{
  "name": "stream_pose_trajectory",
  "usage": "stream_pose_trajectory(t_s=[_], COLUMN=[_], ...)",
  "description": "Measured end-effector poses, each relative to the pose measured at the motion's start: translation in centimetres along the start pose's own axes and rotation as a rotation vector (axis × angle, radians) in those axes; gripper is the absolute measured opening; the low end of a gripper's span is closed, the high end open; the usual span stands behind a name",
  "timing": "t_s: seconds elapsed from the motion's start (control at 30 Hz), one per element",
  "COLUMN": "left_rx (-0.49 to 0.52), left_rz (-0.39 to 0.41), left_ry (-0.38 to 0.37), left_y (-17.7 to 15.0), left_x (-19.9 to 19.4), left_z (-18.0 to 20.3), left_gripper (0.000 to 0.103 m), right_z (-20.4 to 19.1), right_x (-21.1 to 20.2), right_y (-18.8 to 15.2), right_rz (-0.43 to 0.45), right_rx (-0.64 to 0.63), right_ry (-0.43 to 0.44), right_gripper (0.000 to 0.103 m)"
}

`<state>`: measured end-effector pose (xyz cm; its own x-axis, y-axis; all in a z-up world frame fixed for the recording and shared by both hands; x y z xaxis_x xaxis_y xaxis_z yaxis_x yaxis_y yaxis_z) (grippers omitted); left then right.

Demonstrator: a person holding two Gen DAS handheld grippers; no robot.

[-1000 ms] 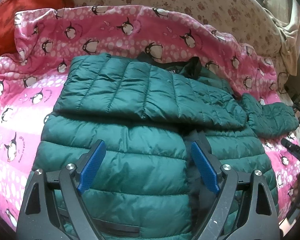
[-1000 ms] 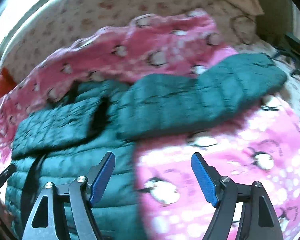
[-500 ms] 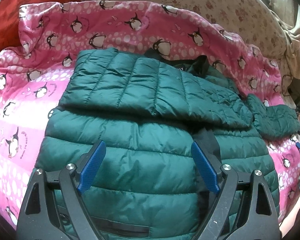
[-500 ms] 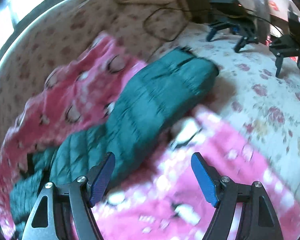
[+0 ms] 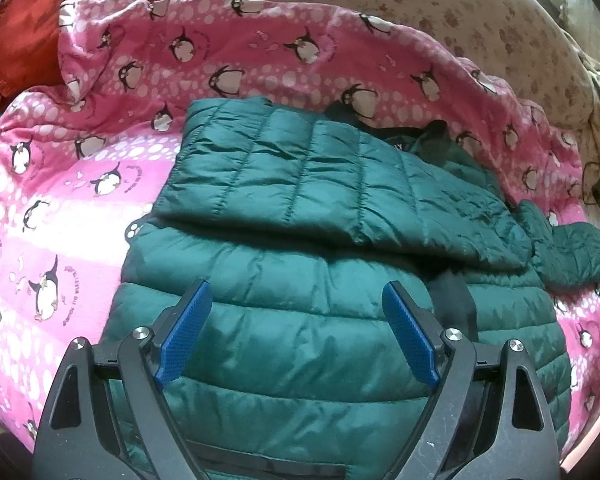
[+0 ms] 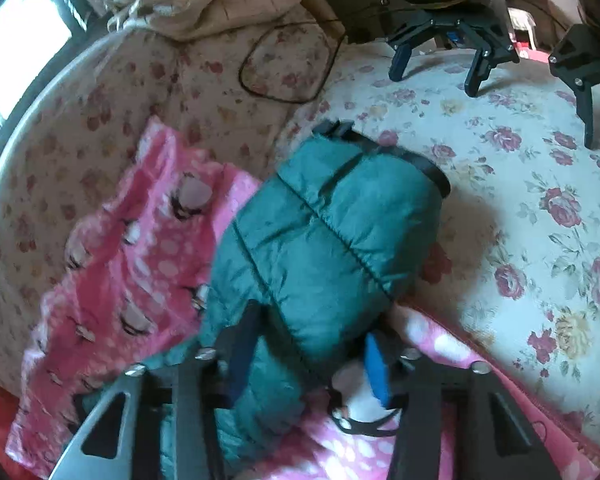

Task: Fold large clothes
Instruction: 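Move the right gripper to the other sleeve and grasp its cuff, then fold the held sleeve across the jacket body and open the right gripper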

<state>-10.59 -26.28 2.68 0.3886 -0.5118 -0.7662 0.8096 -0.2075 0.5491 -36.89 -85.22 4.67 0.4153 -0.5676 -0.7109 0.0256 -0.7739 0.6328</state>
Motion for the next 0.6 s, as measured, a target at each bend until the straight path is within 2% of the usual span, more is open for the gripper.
stream_pose_trajectory(t_s=[0.03, 0.17, 0.27, 0.47, 0.53, 0.6], left_rx=[-0.006, -0.024, -0.028, -0.048, -0.057, -0.068], left_rz=[0.000, 0.010, 0.016, 0.032, 0.038, 0.046], left_ry=[-0.002, -0.012, -0.025, -0.030, -0.030, -0.027], left_y=[0.0, -0.1, -0.2, -0.1, -0.2, -0.2], left_x=[0.0, -0.2, -0.5, -1.3, -1.7, -1.9], left_z=[-0.1, -0.3, -0.3, -1.1, -1.6, -2.2], left_gripper=[0.087, 0.087, 0.087, 0.087, 0.087, 0.087], right_z=[-0.5, -4.2, -8.1, -17.9, -21.6, -24.7], right_x=[-0.8, -4.6, -7.9, -13.2, -14.4, -15.4], right_y=[0.2, 0.2, -1.1, -8.1, -11.7, -15.0], right_rz=[0.011, 0.050, 0.077, 0.040, -0.001, -0.038], right_rx=[-0.017, -0.121, -0.229, -0.466, -0.554, -0.628], right_ry=[0.013, 0.094, 0.163, 0.352, 0.429, 0.486], right_gripper=[0.029, 0.023, 0.020, 0.020, 0.015, 0.015])
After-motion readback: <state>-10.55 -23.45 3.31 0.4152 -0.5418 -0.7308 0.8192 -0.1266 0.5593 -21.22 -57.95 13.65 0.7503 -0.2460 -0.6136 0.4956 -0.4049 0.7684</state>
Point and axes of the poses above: each gripper's, at about its wrist camera, not at the fingertips, and x roughly the way its jaws point, z to its right, y to its top, the point moved 8 cm from there along x, roughly the way its jaws point, and after that the axes turned 12 degrees about -y, right-handed, at the moved point
